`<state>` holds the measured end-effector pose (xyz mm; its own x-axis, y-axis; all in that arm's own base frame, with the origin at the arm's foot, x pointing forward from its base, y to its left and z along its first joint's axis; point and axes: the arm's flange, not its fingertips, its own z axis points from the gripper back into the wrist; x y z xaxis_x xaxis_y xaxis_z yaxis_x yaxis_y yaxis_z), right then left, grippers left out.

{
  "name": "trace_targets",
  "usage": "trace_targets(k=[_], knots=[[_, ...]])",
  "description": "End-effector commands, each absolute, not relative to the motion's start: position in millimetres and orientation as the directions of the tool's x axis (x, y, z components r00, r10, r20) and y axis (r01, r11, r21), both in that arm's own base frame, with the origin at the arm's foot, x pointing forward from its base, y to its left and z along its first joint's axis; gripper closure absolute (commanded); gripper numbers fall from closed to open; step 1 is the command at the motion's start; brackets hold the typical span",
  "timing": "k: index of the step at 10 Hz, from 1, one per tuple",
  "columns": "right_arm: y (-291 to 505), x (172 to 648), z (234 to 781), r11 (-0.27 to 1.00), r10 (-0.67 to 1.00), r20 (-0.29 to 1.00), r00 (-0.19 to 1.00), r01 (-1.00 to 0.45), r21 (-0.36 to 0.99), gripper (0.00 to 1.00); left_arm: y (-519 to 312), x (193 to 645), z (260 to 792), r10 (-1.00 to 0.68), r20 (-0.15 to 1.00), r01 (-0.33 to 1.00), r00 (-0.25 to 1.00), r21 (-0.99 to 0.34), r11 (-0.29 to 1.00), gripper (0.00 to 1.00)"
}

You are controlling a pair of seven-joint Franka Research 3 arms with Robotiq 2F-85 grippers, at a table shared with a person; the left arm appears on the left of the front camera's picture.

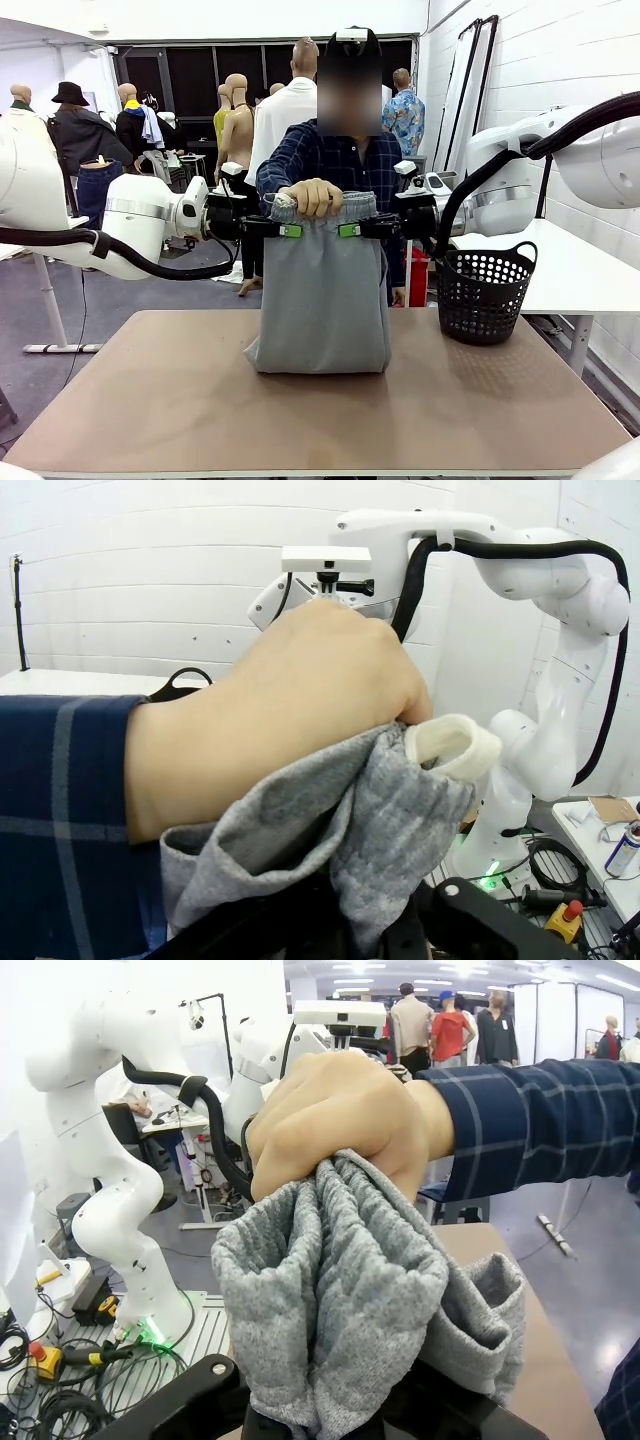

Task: Fold the training pants.
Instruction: Release the ends of the Training pants and then grab the overlapped ends.

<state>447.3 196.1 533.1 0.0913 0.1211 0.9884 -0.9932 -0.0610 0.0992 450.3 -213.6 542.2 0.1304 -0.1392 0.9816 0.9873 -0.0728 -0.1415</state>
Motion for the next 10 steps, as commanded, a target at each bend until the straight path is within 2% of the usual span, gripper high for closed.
trace_targets(k=[1,3,4,10], knots=[[195.4,445.1,533.8,-0.082,0.133,0.984,0.118,-0.988,0.13,0.51,-211.8,453.1,544.9,-0.157,0.981,0.985,0.115,-0.134,-0.112,0.46],[195.1,444.6,533.5,-0.086,0.141,0.982,0.124,-0.987,0.137,0.11,-211.8,453.1,544.7,-0.154,0.981,0.984,0.117,-0.135,-0.115,0.07],[195.7,444.5,533.2,-0.086,0.144,0.982,0.125,-0.987,0.138,0.0,-211.0,453.0,544.8,-0.155,0.981,0.984,0.116,-0.134,-0.114,0.0],[194.6,442.4,533.9,-0.082,0.157,0.98,0.124,-0.987,0.138,0.0,-207.6,451.4,545.9,-0.142,0.984,0.988,0.107,-0.121,-0.094,0.0]])
